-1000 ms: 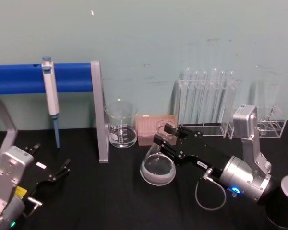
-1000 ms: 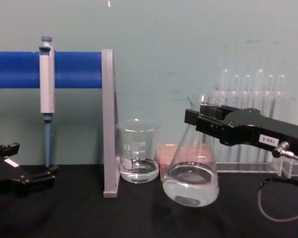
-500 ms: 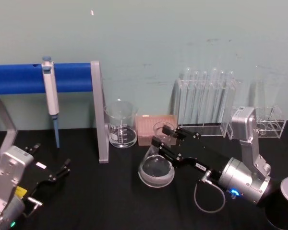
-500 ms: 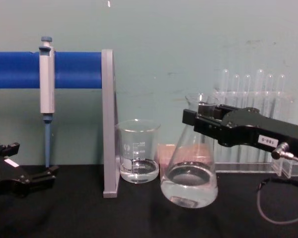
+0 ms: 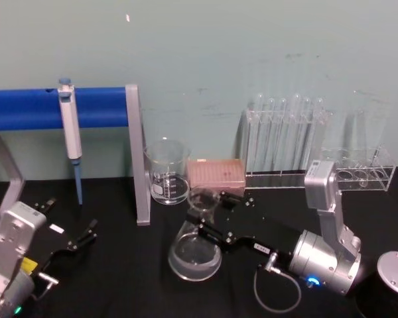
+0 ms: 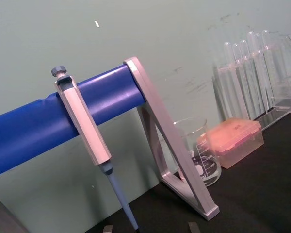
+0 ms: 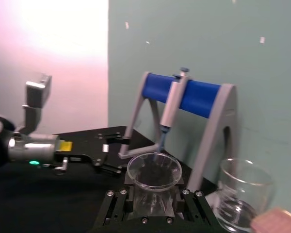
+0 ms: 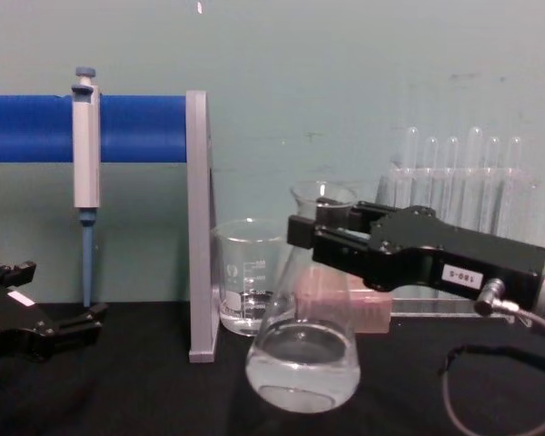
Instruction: Grasp the erlenmeyer flask with one hand, shake it three times, then place it back.
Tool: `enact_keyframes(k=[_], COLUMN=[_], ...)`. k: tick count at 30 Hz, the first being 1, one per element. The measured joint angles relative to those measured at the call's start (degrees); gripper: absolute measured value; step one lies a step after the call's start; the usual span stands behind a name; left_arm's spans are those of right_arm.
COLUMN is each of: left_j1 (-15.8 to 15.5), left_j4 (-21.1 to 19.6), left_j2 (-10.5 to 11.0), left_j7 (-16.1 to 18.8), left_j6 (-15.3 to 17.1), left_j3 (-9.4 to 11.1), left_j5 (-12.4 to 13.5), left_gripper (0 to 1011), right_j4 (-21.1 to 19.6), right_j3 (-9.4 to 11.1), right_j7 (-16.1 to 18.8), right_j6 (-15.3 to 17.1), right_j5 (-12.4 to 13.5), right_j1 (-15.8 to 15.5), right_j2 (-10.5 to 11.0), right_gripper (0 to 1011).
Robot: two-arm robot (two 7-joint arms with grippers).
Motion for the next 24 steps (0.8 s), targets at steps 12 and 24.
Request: enact_keyframes(k=[12, 24], left_j1=[0.0, 0.0], left_j4=[0.0, 0.0], left_j2=[0.0, 0.0], left_j7=[0.0, 0.0], left_j6=[0.0, 0.0], left_j3=[0.0, 0.0], left_j5=[0.0, 0.0], left_gripper=[1001, 1001], right_j4=[-1.4, -2.0], right_j3=[-2.0, -1.0], right_j7=[1.9, -0.7], right_j6=[-0.4, -2.6], right_j5=[1.1, 0.7], right_j1=[-0.4, -1.6], right_j2=[0.6, 0.6], right_gripper=[450, 450])
